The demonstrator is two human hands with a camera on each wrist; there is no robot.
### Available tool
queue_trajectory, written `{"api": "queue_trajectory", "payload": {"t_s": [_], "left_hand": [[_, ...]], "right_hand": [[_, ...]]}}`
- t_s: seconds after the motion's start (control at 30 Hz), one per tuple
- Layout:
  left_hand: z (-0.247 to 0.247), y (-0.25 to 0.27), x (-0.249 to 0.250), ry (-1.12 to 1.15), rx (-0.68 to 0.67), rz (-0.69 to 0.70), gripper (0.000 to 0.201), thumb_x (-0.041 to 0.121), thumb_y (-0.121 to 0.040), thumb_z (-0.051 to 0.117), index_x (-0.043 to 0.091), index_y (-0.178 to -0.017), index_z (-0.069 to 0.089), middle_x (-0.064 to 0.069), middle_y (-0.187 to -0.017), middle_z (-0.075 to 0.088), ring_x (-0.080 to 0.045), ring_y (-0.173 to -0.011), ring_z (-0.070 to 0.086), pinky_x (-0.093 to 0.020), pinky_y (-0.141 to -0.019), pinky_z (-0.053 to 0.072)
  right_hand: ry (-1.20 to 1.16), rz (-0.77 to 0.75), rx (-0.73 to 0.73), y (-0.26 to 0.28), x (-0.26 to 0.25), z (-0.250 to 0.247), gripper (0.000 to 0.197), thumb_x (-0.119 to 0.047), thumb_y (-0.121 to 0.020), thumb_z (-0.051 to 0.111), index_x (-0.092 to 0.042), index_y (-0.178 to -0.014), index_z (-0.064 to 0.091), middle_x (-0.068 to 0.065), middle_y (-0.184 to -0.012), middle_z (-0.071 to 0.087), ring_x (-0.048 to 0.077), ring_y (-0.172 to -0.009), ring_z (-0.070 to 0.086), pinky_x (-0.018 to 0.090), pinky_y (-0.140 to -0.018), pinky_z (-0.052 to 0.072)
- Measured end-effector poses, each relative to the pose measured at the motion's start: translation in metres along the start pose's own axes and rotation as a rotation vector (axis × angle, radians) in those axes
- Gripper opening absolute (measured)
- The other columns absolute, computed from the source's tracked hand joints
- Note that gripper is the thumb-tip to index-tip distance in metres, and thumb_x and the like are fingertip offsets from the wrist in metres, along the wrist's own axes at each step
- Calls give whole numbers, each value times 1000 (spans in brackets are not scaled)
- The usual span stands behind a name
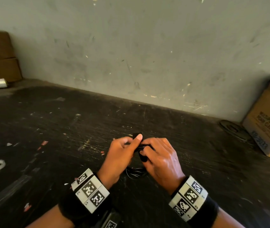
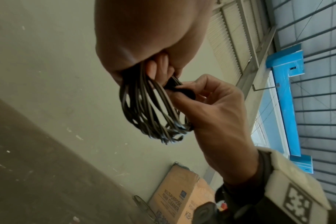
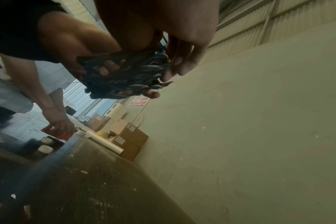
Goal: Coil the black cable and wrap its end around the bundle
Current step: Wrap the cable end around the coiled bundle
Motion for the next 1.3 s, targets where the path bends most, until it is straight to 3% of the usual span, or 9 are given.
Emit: {"api": "queue_trajectory", "payload": {"t_s": [0.1,0.27,0.37,0.5,0.67,0.8,1.0,1.13,1.3], "left_hand": [[-1,-1,1,-3,-45,8,35,35,-90,58,11,-64,58,11,-38,35,-3,-34,29,-17,-36,24],[-4,-6,1,-53,-32,84,36,31,-91,57,11,-61,53,12,-39,38,-1,-37,32,-15,-40,27],[0,-4,5,-159,-57,214,39,28,-92,55,6,-61,57,13,-41,41,1,-40,35,-11,-43,29],[3,-3,3,-245,-77,329,43,31,-92,53,10,-55,50,10,-46,34,-5,-46,31,-21,-47,26],[7,2,7,-348,-135,450,44,37,-95,46,9,-64,61,-8,-56,52,-15,-53,45,-36,-53,39],[10,5,12,-405,-173,485,49,42,-92,40,8,-60,56,-1,-54,44,-8,-51,39,-30,-51,33],[14,6,16,-469,-219,528,52,37,-94,39,0,-59,51,3,-51,37,-5,-46,33,-21,-48,28],[18,5,21,-550,-241,567,48,31,-96,41,7,-56,49,9,-48,33,-6,-43,33,-16,-46,25],[22,4,17,-619,-282,568,47,35,-96,41,11,-56,50,9,-46,33,-6,-42,34,-21,-46,27]], "right_hand": [[-23,16,-39,0,3,1,8,-14,-82,58,-14,-87,65,2,-101,69,14,-92,63,30,-82,48],[-67,-18,-131,0,12,-4,17,-18,-82,57,-17,-94,69,2,-113,67,15,-115,54,27,-102,34],[-223,62,-132,-4,19,-10,10,-19,-81,67,-18,-90,71,0,-107,64,11,-109,54,24,-96,40],[-652,383,-117,-5,33,-8,8,-14,-74,77,-17,-79,72,-2,-105,61,7,-102,58,12,-90,42],[-833,567,-97,2,40,-2,8,-10,-72,78,-11,-73,70,5,-106,67,15,-97,67,34,-88,55],[-864,567,-93,2,36,-7,5,-7,-75,75,-5,-75,71,4,-80,73,11,-76,71,24,-73,56],[-921,709,-51,10,39,-5,8,-5,-73,77,-5,-73,69,7,-78,75,15,-74,73,25,-72,57],[-947,736,-31,11,41,-8,18,-3,-68,80,-6,-78,66,2,-70,69,12,-66,66,21,-67,55],[-958,734,-70,14,41,-8,19,-2,-71,77,-10,-86,67,1,-64,61,8,-60,59,17,-62,51]]}}
Point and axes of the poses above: each hand's wrist, its own y-axis away from the middle knuckle, its own z-axis out of the palm, x = y × z, the point moved 5 cm from there along -y, towards the middle knuckle
